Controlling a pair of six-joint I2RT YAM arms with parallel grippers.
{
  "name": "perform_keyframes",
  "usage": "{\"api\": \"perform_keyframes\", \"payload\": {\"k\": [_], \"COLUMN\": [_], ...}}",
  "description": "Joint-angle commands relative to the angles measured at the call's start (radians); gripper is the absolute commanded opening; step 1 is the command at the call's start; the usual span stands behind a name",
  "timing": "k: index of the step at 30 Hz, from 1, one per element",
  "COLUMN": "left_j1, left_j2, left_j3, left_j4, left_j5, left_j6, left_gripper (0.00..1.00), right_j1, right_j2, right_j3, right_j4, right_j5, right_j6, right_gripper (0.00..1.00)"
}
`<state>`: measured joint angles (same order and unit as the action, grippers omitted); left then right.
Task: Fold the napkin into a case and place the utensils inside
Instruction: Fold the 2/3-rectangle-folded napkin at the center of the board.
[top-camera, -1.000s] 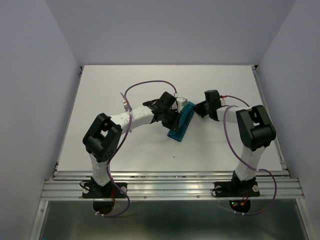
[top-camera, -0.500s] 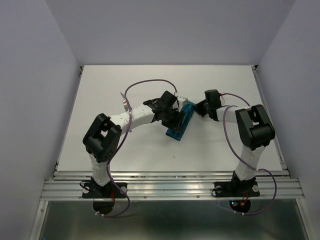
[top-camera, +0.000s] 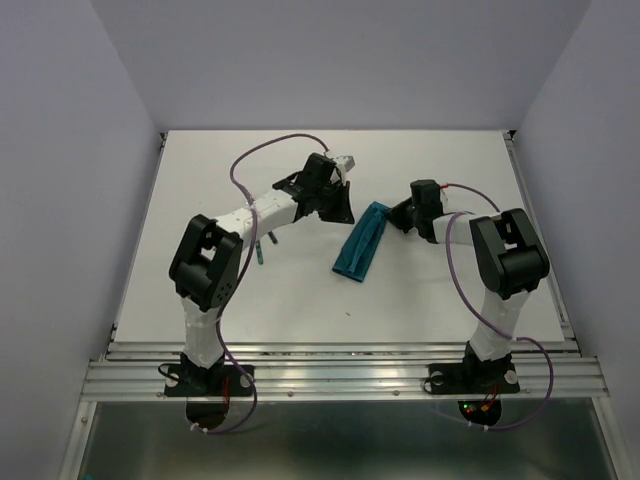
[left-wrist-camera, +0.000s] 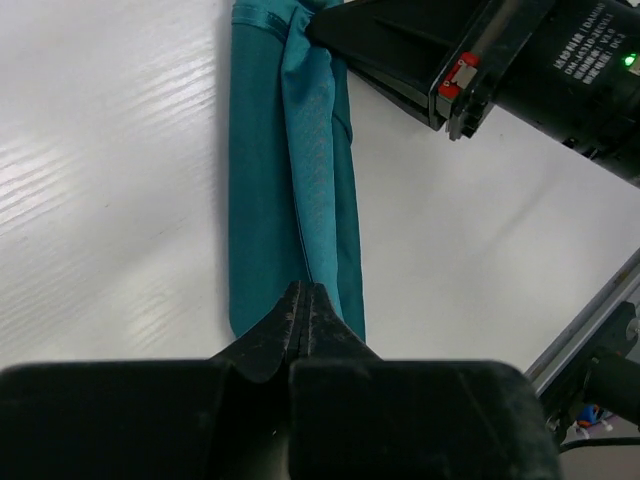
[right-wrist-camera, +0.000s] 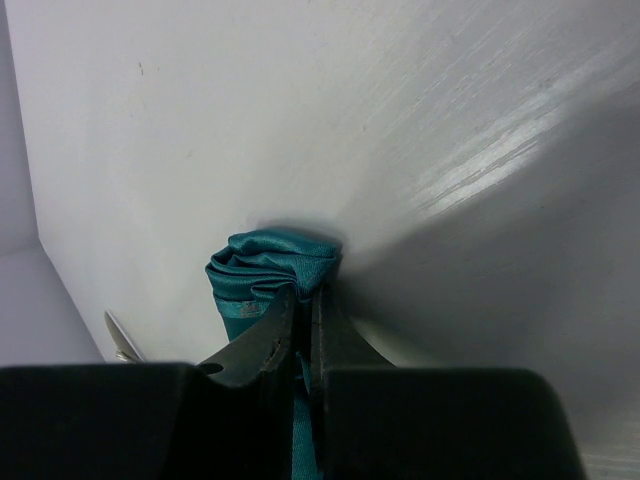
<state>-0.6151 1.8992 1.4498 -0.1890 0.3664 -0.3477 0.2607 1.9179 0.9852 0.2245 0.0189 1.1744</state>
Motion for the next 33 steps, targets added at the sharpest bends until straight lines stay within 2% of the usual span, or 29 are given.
{"api": "perform_keyframes", "payload": {"k": [1, 14, 19, 20, 21, 24, 28, 33], "left_j1": [-0.025, -0.086, -0.087, -0.087, -0.087, -0.087, -0.087, -0.086], "left_j2": [0.073, 0.241, 0.282, 0.285, 0.290, 0.291, 0.287, 0.291], "left_j3": [0.069, 0.153, 0.162, 0.164, 0.164, 0.162, 0.162, 0.165], "left_j4": [0.040, 0.052, 0.049, 0.046, 0.046, 0.051, 0.056, 0.060], "left_j5": [0.052, 0.118, 0.144, 0.144, 0.144, 0.147, 0.149, 0.161], "left_j6": [-0.050, -0.060, -0.059, -0.056, -0.056, -0.056, -0.050, -0.047], "left_gripper": [0.00, 0.00, 0.00, 0.00, 0.00, 0.00, 0.00, 0.00], "right_j1": [-0.001, -0.001, -0.001, -0.001, -0.001, -0.001, -0.001, -0.001], "right_j2": [0.052, 0.035, -0.006, -0.023, -0.034, -0.069, -0.105, -0.115], "right_j3": [-0.039, -0.056, -0.066, -0.072, -0.074, -0.088, -0.099, -0.088], "right_j4": [-0.120, -0.120, -0.119, -0.120, -0.120, -0.123, -0.128, -0.137], "right_j5": [0.006, -0.005, -0.010, -0.010, -0.010, -0.010, -0.010, -0.073], "right_j6": [-0.045, -0.047, -0.067, -0.071, -0.076, -0.099, -0.148, -0.223], "right_gripper": [0.01, 0.01, 0.24, 0.35, 0.41, 0.53, 0.54, 0.66]}}
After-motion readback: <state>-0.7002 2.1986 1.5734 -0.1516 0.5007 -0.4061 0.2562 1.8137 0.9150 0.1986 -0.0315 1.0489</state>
